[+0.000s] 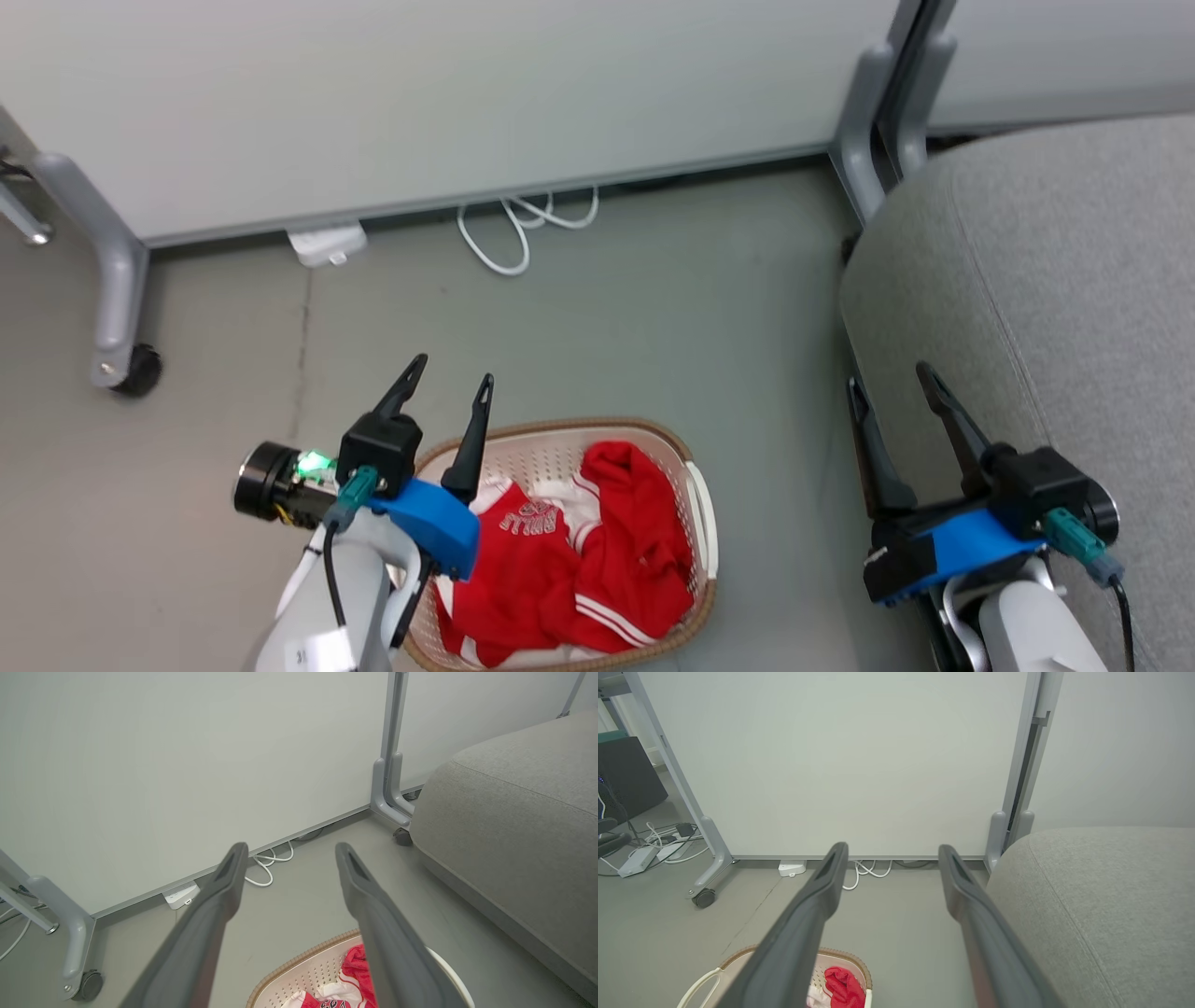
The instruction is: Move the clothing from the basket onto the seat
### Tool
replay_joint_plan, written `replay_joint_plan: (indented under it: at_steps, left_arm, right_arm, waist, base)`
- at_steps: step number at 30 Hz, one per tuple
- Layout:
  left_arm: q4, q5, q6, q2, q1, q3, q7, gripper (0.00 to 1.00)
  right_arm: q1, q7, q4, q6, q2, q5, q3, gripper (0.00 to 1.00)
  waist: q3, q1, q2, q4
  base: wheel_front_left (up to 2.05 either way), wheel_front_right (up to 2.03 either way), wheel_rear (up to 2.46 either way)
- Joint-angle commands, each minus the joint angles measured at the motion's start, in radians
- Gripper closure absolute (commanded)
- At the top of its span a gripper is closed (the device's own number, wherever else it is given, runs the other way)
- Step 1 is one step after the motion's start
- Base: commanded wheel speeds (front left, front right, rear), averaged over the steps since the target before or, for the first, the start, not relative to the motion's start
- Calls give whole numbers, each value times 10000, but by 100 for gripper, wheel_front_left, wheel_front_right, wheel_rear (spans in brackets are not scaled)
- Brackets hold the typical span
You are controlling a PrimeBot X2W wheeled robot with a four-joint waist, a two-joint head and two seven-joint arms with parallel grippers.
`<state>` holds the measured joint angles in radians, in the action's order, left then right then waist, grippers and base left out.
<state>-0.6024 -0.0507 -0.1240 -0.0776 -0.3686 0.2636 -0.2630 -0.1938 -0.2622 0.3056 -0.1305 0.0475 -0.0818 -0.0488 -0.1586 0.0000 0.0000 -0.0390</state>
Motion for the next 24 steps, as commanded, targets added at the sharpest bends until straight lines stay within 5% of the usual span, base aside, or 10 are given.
replay_joint_plan:
  at_steps: [1, 24]
  left_arm:
    - [-383, 29, -62, -146, -500, 185, -28, 0]
    - [-5833, -627, -64, -1184, -4957, 5007, 397, 0]
  right_arm:
    - [-325, -41, -77, -4, 53, -51, -101, 0]
    - [-3103, -41, -995, -4, 41, -452, -509, 0]
  waist:
    - [-883, 0, 0, -521]
    - [-5581, 0, 0, -1949]
  base:
    - [0, 0, 0]
    - [0, 0, 0]
